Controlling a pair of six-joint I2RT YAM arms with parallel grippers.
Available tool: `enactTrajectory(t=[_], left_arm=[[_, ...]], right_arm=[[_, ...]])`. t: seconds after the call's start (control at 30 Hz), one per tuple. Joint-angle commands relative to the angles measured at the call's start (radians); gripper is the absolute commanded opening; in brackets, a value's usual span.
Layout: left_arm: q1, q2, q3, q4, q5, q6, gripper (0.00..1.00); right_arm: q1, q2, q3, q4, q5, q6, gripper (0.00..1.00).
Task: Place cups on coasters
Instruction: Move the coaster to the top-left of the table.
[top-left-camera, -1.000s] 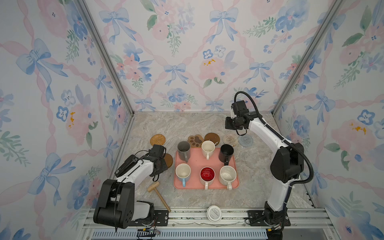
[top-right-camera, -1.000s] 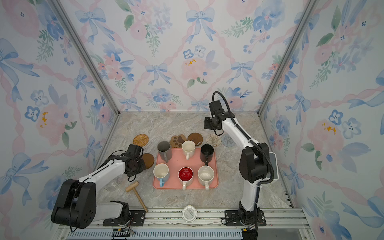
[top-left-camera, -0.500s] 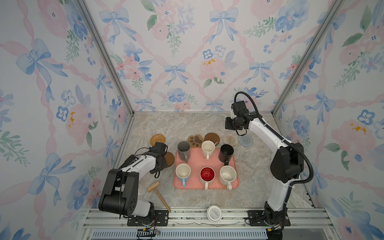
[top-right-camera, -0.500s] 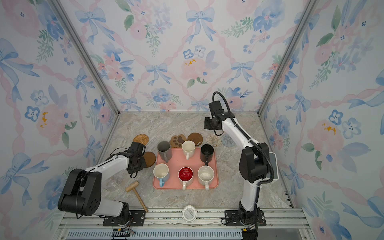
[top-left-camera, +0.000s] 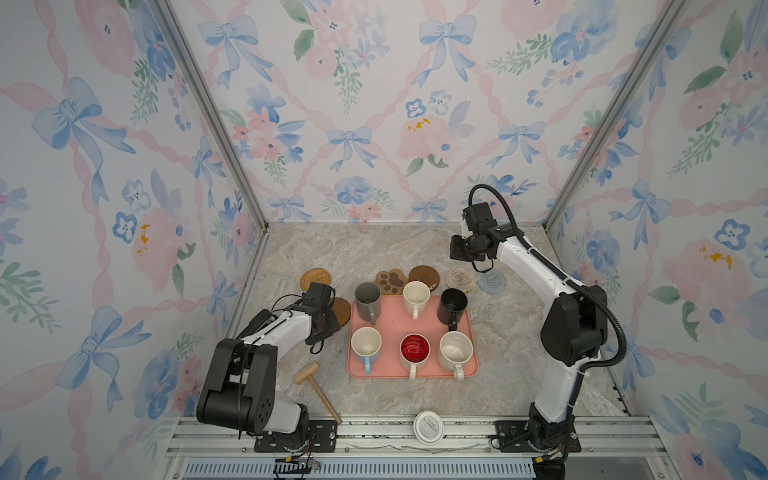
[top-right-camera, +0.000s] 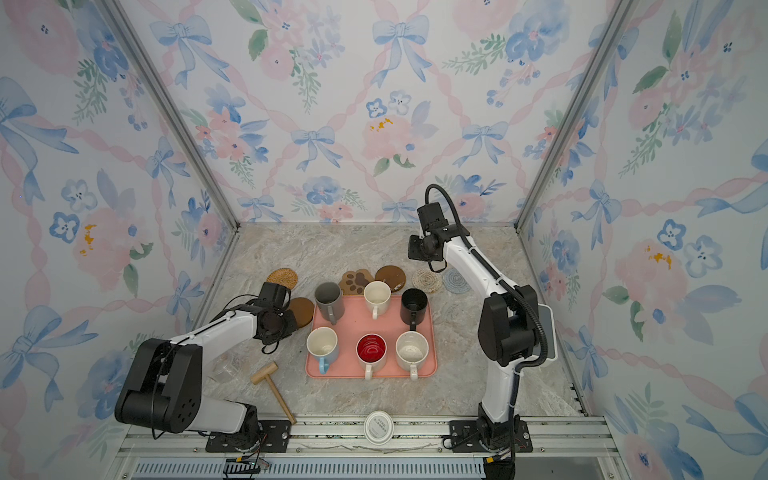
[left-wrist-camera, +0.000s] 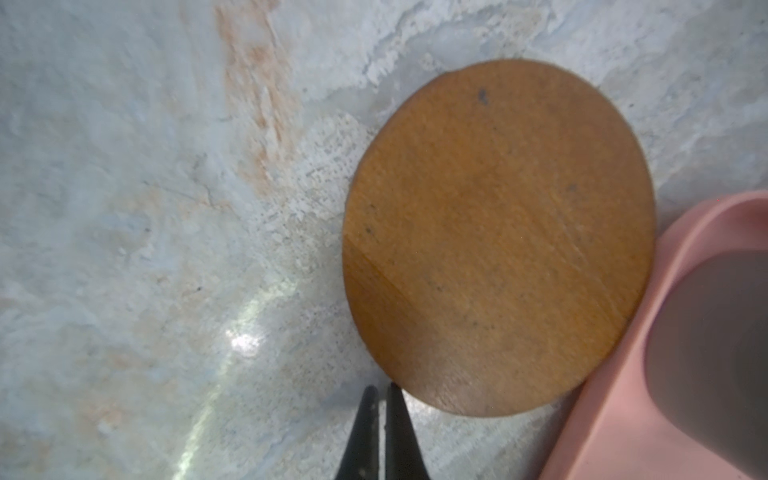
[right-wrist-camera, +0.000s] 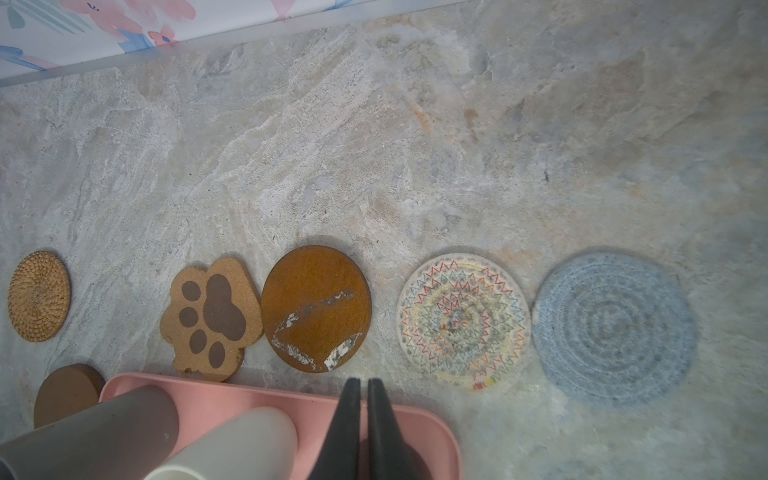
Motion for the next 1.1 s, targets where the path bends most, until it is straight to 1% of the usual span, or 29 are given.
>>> enactTrajectory(t=[0.0,0.13,0.3,0.4,0.43,0.73,0.9,1.07], left_arm=[[-0.004,-0.027,-0.016,0.018,0.003,-0.029,0.00],[-0.002,0.017,0.004,0.035,-0.012,-0.029,0.00],[-0.003,0.087,0.044,0.062,-0.005,-0.023,0.00],[-0.003,0.112,0.045,0.081,-0.009,-0.023,0.00],[-0.002,0.118,0.079,0.084,-0.011,-0.020,0.00],[-0.001,0.213,0.170,0.112,-0.023,-0.004,0.00],[-0.001,0.288,0.240,0.130,-0.031,0.014,0.00],[-0.002,0.346,0.297,0.147,-0.014,0.028,0.00]], right_arm=[[0.007,-0.027,-0.015,0.006,-0.005,0.013,0.10],[0.007,-0.026,-0.018,0.007,-0.013,0.015,0.10],[0.005,-0.039,-0.027,0.005,-0.004,0.013,0.10],[0.001,-0.049,-0.032,0.003,0.000,0.011,0.10],[0.001,-0.052,-0.034,0.001,0.002,0.010,0.10],[-0.004,-0.056,-0.037,-0.003,0.005,0.008,0.10],[-0.005,-0.055,-0.031,-0.012,0.007,0.007,0.10],[-0.005,-0.056,-0.027,-0.017,0.014,0.004,0.10]])
